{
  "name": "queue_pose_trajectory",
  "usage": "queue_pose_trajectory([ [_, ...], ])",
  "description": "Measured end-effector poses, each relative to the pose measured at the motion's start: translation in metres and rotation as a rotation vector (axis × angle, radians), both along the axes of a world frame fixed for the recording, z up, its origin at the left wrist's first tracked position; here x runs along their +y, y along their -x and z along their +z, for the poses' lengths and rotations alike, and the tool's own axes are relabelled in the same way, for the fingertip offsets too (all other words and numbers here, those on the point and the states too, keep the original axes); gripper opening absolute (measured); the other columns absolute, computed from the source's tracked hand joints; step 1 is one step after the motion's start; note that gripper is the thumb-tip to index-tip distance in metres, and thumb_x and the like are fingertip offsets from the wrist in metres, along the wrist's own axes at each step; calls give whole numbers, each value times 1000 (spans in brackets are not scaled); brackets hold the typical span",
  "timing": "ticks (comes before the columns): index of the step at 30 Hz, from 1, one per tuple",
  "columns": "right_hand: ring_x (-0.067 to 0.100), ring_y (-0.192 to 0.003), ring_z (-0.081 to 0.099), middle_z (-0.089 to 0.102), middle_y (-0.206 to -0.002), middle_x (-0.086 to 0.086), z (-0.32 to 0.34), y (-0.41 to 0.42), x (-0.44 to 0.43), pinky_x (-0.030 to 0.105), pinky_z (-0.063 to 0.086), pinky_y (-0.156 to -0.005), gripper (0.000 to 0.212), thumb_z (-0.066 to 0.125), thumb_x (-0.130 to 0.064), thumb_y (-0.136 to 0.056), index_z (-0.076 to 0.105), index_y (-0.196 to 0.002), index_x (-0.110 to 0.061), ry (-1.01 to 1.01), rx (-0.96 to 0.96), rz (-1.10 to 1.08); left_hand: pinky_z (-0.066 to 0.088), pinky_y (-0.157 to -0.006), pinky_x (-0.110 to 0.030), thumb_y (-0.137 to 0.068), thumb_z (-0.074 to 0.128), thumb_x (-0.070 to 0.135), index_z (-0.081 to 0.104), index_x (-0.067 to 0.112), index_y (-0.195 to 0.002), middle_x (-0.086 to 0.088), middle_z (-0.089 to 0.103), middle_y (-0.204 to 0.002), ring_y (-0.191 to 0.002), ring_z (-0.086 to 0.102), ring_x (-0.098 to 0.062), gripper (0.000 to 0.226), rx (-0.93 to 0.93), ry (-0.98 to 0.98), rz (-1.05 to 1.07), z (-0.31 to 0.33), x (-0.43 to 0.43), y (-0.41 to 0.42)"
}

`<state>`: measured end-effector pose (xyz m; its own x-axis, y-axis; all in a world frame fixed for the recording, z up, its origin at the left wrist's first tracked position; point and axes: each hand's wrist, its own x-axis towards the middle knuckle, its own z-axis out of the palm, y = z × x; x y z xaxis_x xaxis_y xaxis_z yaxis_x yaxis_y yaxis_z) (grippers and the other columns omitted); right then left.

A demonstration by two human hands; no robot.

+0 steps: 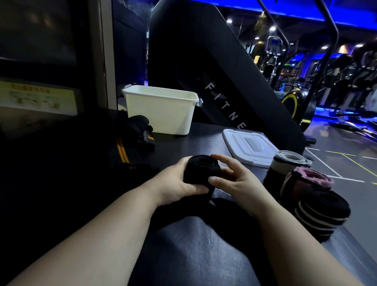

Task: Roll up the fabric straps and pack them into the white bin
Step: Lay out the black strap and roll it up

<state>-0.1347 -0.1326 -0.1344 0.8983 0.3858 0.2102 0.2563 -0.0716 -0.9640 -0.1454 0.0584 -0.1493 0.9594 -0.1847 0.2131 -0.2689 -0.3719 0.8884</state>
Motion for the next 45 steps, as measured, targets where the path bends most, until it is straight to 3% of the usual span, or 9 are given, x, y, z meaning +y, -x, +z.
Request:
queue_pose_trajectory([
  [7,11,-98,68,72,-110,6,-2,2,-2,23,53,-91,49,67,5,-84,58,-120,-26,-34,4,-2,44,-102,-25,-74,83,19,38,36,-130,10,60,-118,-114,57,-5,74,-31,-79,-5,-2,-3,0],
  [10,10,-98,68,73,-106,1,-1,4,-3,22,52,-87,46,69,-2,-83,58,-120,-28,-32,17,31,44,-99,-21,-74,84,21,39,33,-134,14,59,-115,-112,56,-4,76,-45,-108,17,-1,-3,2],
  [17,10,-109,65,69,-117,-1,-3,0,-4,27,52,-92,61,76,-22,-76,49,-129,-35,74,-33,-16,46,-96,-17,-79,80,15,52,44,-109,15,66,-112,-107,60,7,50,42,100,-75,5,0,7],
  [20,4,-102,66,73,-105,-8,-1,0,-6,16,50,-83,36,68,-3,-85,60,-117,-19,85,-12,78,45,-100,-23,-84,74,12,58,34,-110,9,68,-113,-110,62,-1,38,63,182,-62,3,-1,5],
  [23,3,-97,67,74,-100,-8,-2,-3,-8,15,50,-81,41,65,10,-83,62,-111,-19,129,-18,95,45,-102,-26,-79,77,18,59,29,-111,7,68,-115,-112,62,-6,38,77,192,-53,-1,0,1],
  [27,7,-104,66,72,-111,-3,-10,-11,-7,19,49,-90,50,76,5,-76,62,-118,-18,237,-97,-24,43,-103,-24,-85,72,9,54,26,-117,6,66,-116,-112,60,-7,40,44,123,-32,-3,-2,-3],
  [33,-12,-87,62,68,-93,-21,-10,-14,-2,8,42,-81,47,79,-3,-75,60,-104,-35,363,-180,-117,44,-104,-30,-79,76,22,54,27,-118,5,67,-115,-111,61,-7,45,-14,29,29,-3,-1,-5],
  [38,3,-100,64,70,-105,-11,-15,-7,-1,20,47,-91,51,81,-10,-73,61,-119,-20,371,-132,-178,43,-103,-28,-84,74,14,53,21,-125,4,64,-115,-112,59,-10,47,-68,-77,89,-4,-8,4],
  [45,3,-92,62,69,-101,-10,1,19,-8,6,41,-74,45,79,-15,-77,63,-118,-23,542,-194,-195,43,-98,-26,-85,73,24,49,23,-132,5,63,-116,-115,57,-11,52,16,-161,65,2,-15,20],
])
